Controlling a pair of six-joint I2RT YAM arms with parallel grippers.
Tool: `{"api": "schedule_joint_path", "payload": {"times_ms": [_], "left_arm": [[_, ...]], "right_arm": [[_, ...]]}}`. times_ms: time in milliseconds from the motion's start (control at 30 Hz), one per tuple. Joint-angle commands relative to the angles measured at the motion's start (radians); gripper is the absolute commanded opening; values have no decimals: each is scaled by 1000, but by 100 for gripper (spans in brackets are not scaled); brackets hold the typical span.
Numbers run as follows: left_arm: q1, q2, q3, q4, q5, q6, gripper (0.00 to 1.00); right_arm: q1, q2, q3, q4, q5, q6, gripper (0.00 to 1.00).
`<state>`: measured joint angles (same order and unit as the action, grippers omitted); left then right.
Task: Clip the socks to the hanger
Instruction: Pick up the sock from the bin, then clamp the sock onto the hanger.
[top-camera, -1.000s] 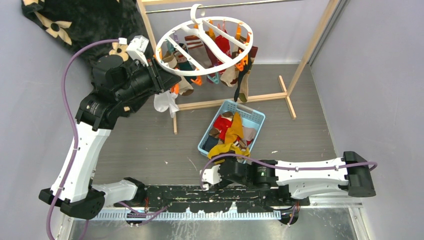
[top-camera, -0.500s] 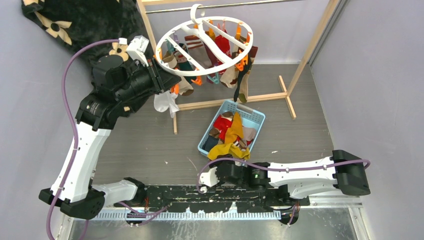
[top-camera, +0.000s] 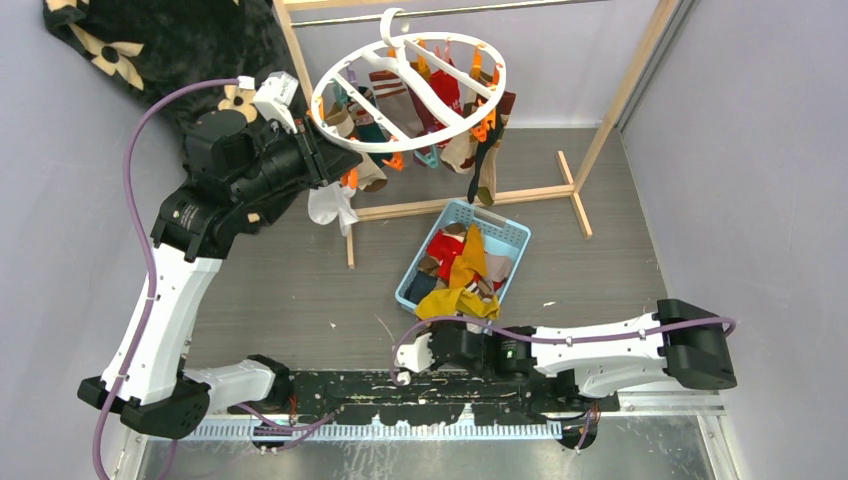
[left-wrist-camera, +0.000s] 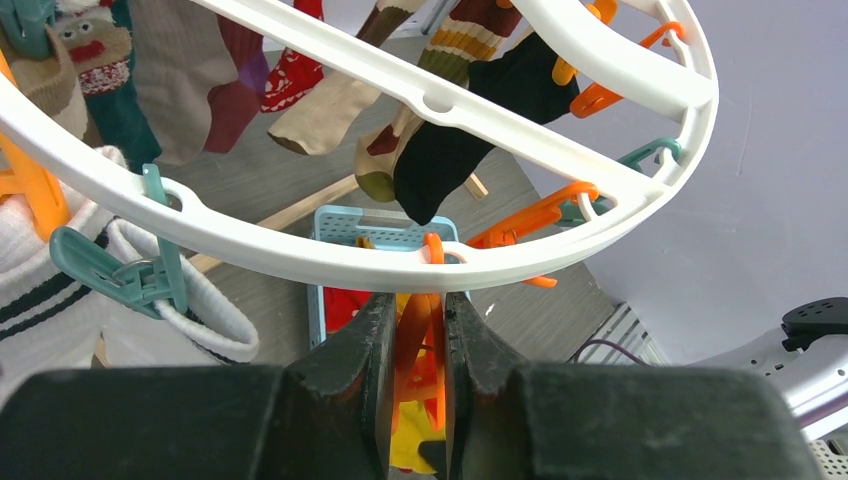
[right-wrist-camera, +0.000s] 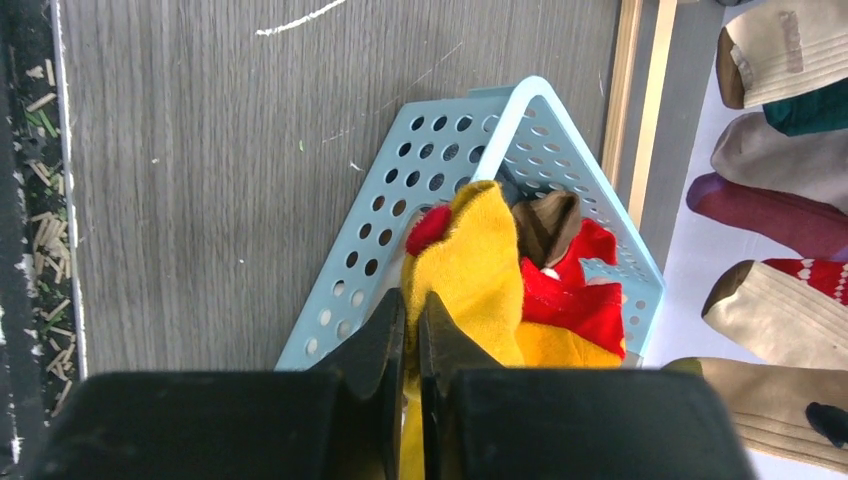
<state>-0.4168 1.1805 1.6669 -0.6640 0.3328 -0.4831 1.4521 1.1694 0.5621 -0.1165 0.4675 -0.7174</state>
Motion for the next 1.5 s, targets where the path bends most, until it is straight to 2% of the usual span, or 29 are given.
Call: {"api": "schedule_joint_path", "payload": {"times_ms": [0, 67, 300, 433, 733, 1000, 1267, 1467], "left_arm": [[9, -11, 15, -52, -9, 28, 6], [9, -13, 12, -50, -9, 27, 6], [9, -9, 7, -45, -5, 23, 6], [9, -14, -4, -44, -9, 30, 6], [9, -9, -46, -21, -40, 18, 3], [8, -11, -49, -17, -65, 31, 2], [8, -36, -97, 2, -94, 44, 2], [7, -75, -171, 98, -144, 28, 1]], "right_arm": [[5, -45, 23, 56, 25, 27, 5], [-3, -86, 44, 70, 26, 55, 1], [-79, -180, 136, 78, -44, 225, 1], [-114, -191, 200, 154, -46, 360, 1], [-197, -6, 433, 335, -30, 590, 1], [-212, 150, 527, 521, 2, 661, 1], [-249, 182, 572, 584, 5, 746, 1], [-258, 205, 608, 563, 0, 781, 1]]}}
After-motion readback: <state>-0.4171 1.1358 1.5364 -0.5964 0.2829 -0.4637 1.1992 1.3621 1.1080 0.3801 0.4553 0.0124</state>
